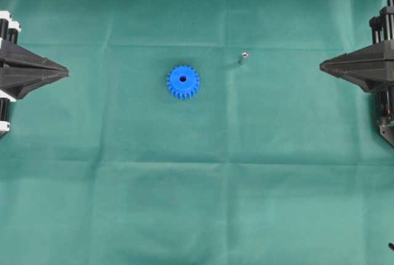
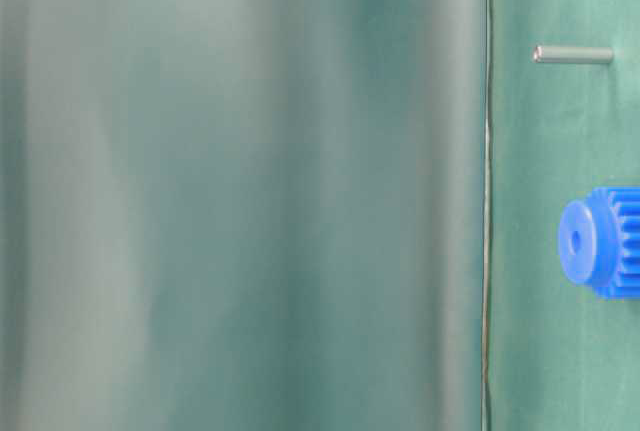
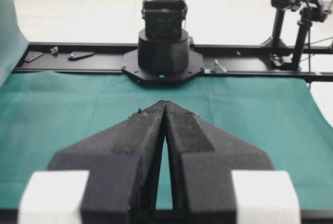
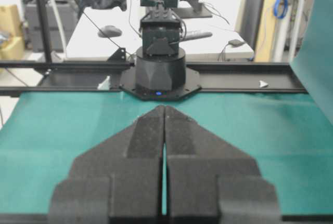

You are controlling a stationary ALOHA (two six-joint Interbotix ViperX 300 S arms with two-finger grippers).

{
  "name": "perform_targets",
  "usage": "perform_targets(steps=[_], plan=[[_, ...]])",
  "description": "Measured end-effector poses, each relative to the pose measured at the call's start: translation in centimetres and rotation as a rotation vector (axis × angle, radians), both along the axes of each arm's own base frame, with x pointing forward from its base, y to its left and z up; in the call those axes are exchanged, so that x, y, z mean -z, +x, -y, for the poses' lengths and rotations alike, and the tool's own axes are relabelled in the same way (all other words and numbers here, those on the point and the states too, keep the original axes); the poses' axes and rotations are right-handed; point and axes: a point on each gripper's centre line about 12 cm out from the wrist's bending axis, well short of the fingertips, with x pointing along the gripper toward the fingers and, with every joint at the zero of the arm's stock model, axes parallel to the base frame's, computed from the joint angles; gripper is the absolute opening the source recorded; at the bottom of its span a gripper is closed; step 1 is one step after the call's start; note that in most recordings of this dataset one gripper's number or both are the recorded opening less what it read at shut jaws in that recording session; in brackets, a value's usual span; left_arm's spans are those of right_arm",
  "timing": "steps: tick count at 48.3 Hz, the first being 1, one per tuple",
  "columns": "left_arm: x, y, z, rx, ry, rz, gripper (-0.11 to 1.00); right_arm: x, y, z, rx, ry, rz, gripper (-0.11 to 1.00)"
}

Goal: Insert the shaft placed at a random location into the center hole of the small gear at another random location.

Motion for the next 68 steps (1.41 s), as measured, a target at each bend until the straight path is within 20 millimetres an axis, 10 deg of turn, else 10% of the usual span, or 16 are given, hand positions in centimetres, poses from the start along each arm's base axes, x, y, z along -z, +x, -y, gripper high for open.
perform_targets(steps=[29,46,68], plan=[[0.0,-0.1,0.1,0.006,0.012,-0.008,0.00,3.3,1.9,2.8,0.127,0.005,-0.115,0.02],[0.1,-0.1,0.1,0.006,0.011,-0.012,0.00,9.3,5.0,5.6,0.222,0.043,-0.283,0.87],[0.3,-0.1,0.1,0.004,0.011,-0.031,0.00,17.8,8.7,8.1,0.291,0.088,-0.459,0.83]])
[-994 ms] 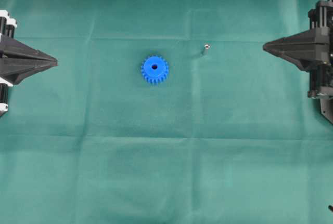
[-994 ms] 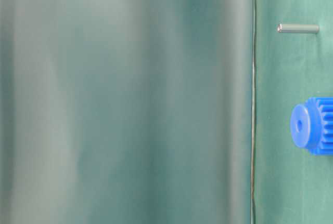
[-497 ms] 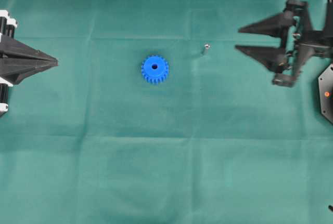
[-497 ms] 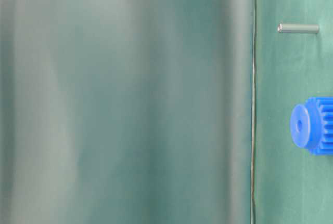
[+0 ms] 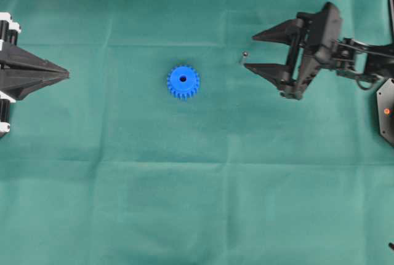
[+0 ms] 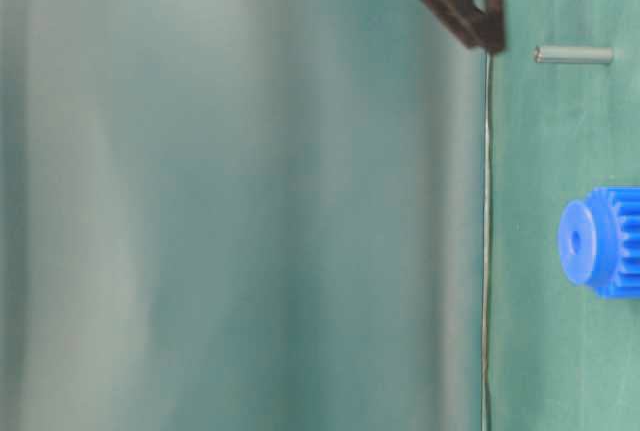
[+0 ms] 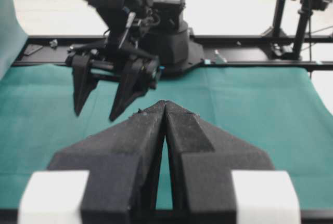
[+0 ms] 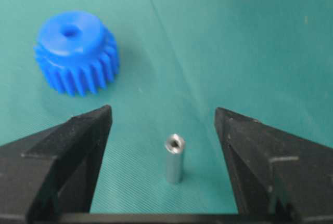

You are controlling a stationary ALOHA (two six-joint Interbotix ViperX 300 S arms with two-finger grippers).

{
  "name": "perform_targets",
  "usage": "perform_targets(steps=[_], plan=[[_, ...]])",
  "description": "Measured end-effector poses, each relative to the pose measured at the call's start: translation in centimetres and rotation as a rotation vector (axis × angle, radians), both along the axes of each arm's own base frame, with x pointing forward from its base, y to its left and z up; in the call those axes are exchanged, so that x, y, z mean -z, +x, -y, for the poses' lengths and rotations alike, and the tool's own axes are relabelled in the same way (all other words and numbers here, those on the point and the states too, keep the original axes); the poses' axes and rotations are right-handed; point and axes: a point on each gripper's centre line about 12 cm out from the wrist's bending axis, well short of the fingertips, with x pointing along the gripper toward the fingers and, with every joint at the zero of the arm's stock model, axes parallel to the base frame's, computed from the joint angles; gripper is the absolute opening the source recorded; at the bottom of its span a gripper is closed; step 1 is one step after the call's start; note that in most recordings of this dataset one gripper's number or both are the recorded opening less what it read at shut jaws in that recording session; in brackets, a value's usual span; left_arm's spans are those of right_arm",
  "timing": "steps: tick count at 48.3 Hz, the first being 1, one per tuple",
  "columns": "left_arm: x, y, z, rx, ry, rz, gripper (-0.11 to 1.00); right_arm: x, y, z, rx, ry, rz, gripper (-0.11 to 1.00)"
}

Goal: Insert the shaft placed at a random location into the center hole of the small gear at another random location.
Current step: 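Move the right gripper over the silver shaft and lower it, then close the right gripper on the silver shaft and lift it upright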

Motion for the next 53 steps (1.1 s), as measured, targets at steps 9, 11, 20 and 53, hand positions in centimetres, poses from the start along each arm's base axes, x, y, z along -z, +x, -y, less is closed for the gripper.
perform_targets(steps=[9,11,20,53], plan=[[0.1,0.0,0.0,0.001,0.000,-0.008,0.00,2.2,0.7,0.8,0.025,0.020,-0.056,0.83],[0.1,0.0,0.0,0.001,0.000,-0.008,0.00,2.5,0.8,0.9,0.030,0.025,-0.066,0.83],[0.3,0.0,0.0,0.001,0.000,-0.018,0.00,2.7,0.9,1.0,0.036,0.025,-0.063,0.80],[0.5,0.0,0.0,-0.001,0.000,-0.038,0.00,2.6,0.9,1.0,0.034,0.024,-0.060,0.13]])
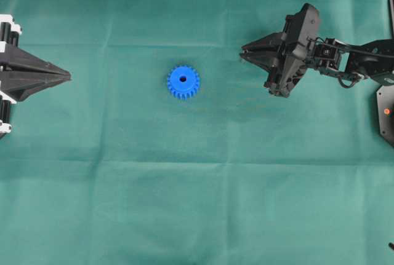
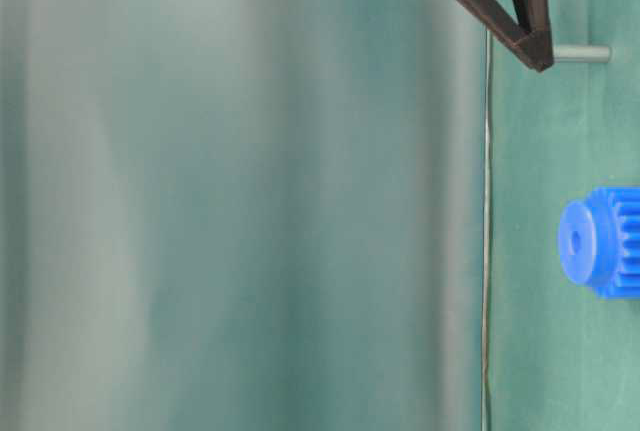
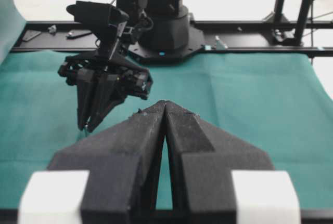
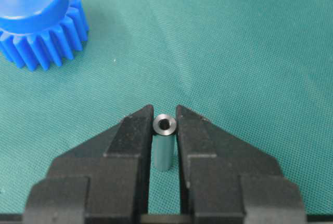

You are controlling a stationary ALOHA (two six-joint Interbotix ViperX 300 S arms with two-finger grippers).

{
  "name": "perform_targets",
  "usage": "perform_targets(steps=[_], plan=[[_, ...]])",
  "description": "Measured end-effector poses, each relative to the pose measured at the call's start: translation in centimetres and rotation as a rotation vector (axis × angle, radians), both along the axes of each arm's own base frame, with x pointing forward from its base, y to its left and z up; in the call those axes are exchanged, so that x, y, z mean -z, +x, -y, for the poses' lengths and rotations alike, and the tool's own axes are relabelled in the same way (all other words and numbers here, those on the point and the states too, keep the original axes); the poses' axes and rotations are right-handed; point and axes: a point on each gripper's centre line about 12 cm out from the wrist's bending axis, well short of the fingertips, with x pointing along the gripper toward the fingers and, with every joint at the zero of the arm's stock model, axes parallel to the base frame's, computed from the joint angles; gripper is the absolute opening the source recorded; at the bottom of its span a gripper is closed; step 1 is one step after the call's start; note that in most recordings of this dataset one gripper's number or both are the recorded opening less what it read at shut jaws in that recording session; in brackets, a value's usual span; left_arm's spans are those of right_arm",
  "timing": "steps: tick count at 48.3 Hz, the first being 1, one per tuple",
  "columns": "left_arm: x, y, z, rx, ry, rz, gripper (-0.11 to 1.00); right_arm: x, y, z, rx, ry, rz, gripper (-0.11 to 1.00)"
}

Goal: Insert the shaft placed at a random location into the center hole of the small gear at another random location.
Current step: 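Close the right gripper on the silver shaft and lift it upright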

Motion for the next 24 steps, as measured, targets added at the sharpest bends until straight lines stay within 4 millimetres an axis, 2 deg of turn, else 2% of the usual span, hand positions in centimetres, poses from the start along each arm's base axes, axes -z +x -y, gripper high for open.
perform_targets(steps=[10,24], plan=[[0.0,0.0,0.0,0.002,0.000,0.002,0.00,-0.5,-0.1,-0.1,-0.002,0.005,-0.010,0.13],[0.0,0.0,0.0,0.001,0.000,-0.003,0.00,-5.5,0.0,-0.2,-0.017,0.000,0.019,0.13]])
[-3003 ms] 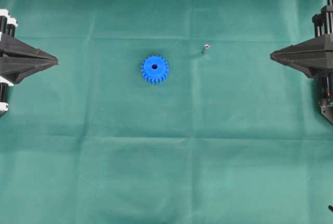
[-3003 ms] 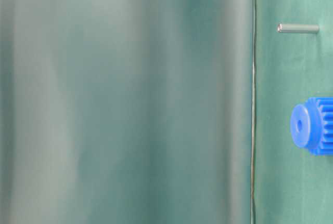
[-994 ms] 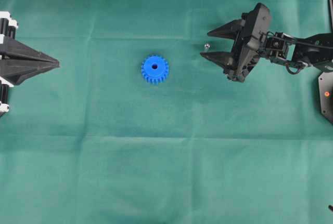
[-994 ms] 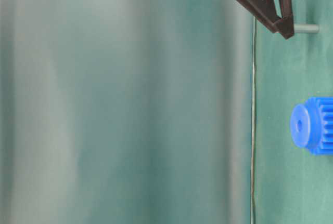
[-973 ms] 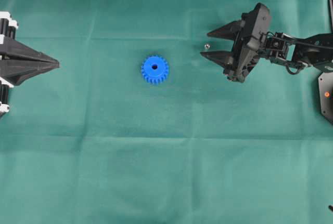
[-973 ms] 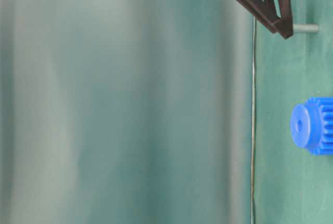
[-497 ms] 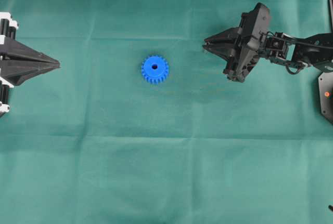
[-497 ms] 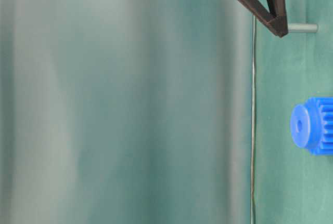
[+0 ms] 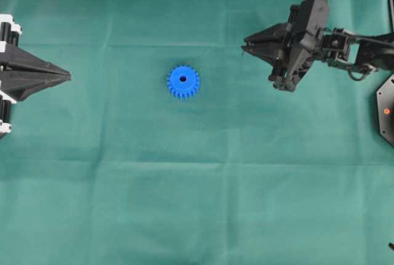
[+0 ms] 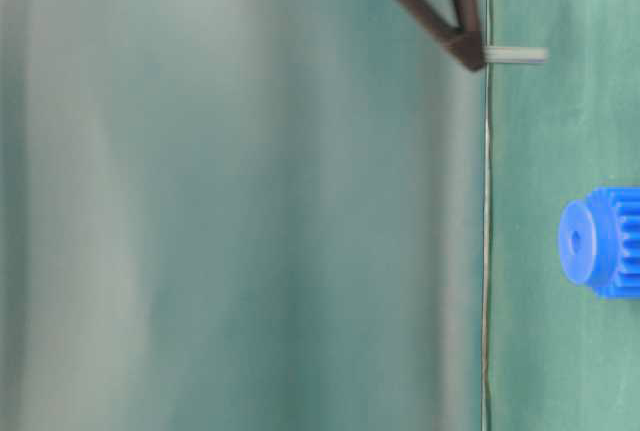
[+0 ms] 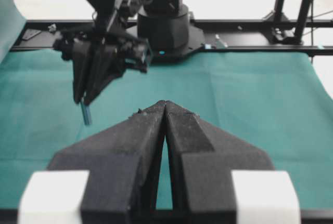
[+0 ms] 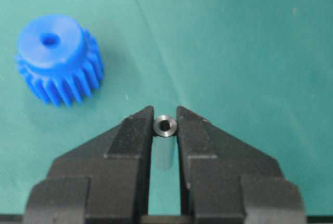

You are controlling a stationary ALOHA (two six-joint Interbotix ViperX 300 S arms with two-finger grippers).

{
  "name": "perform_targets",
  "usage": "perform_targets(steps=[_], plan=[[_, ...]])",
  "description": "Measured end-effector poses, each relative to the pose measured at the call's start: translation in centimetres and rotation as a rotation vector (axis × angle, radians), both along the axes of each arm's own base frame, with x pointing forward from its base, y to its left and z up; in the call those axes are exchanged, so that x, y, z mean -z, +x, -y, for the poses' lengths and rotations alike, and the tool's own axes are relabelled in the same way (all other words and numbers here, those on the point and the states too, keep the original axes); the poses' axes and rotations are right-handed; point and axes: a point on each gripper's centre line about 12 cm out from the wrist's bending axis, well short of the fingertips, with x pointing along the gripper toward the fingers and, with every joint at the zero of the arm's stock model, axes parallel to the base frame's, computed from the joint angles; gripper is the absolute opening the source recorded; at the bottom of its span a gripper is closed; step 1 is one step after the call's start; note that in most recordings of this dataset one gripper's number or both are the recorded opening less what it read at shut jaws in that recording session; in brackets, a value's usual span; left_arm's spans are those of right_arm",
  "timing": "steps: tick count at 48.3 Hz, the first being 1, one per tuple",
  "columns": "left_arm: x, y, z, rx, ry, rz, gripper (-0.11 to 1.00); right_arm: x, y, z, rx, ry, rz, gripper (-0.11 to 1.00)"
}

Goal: Insert the shaft placed at a random location into the center hole of the small gear at another random location.
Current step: 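Close the right gripper on the silver shaft and lift it upright, then carry the held shaft left to above the blue gear's center hole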

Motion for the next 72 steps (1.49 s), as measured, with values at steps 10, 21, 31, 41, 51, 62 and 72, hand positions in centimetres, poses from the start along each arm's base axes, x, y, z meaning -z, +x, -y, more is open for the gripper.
perform_targets(steps=[10,21,31,41,51,62,72], plan=[[0.0,0.0,0.0,0.000,0.000,-0.002,0.00,-1.0,-0.1,-0.1,-0.012,-0.006,-0.003,0.13],[0.0,0.0,0.0,0.000,0.000,-0.003,0.00,-1.0,-0.1,-0.1,-0.012,-0.005,-0.008,0.13],[0.0,0.0,0.0,-0.002,0.000,-0.003,0.00,-1.0,0.3,-0.1,-0.015,-0.005,-0.006,0.13],[0.1,0.0,0.0,-0.002,0.000,-0.005,0.00,-1.0,2.6,-0.9,-0.058,-0.006,-0.003,0.13],[0.1,0.1,0.0,-0.002,0.000,-0.006,0.00,-1.2,6.1,-1.7,-0.104,-0.008,0.003,0.13],[0.1,0.1,0.0,0.000,0.000,-0.008,0.00,-1.1,9.4,-2.5,-0.139,-0.006,-0.003,0.13],[0.1,0.1,0.0,-0.002,0.000,-0.008,0.00,-1.3,11.0,-2.6,-0.150,-0.008,0.008,0.13]])
